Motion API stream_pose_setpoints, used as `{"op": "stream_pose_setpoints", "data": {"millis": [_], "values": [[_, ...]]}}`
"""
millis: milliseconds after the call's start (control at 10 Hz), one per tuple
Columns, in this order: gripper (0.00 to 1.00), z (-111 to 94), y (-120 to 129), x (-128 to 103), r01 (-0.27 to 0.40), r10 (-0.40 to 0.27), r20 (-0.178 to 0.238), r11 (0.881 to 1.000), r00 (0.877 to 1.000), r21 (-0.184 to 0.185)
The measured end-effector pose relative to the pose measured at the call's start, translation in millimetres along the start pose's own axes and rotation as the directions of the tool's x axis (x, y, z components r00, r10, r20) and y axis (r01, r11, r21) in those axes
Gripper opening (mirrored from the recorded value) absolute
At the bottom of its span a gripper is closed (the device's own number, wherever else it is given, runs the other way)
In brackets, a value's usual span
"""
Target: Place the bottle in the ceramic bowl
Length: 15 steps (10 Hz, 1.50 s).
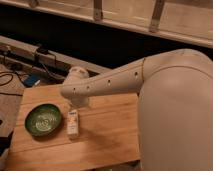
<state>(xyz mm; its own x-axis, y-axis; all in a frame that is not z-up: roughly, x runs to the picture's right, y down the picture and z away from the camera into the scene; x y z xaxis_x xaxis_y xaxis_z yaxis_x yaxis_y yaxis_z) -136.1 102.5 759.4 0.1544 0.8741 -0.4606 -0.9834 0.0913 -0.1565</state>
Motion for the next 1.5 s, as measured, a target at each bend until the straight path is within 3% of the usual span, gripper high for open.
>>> {"op": "stream_pose_setpoints", "data": {"millis": [300, 800, 1500], "values": [[0.65, 28.6, 19.1, -5.6, 0.024, -0.025, -0.050, 0.999, 0.998, -0.024], [0.65, 46.8, 19.7, -0.3, 0.026, -0.031, -0.088, 0.998, 0.996, -0.051], [0.65, 87.1, 50.5, 19.0, 0.066, -0.085, -0.158, 0.991, 0.984, -0.118]]}}
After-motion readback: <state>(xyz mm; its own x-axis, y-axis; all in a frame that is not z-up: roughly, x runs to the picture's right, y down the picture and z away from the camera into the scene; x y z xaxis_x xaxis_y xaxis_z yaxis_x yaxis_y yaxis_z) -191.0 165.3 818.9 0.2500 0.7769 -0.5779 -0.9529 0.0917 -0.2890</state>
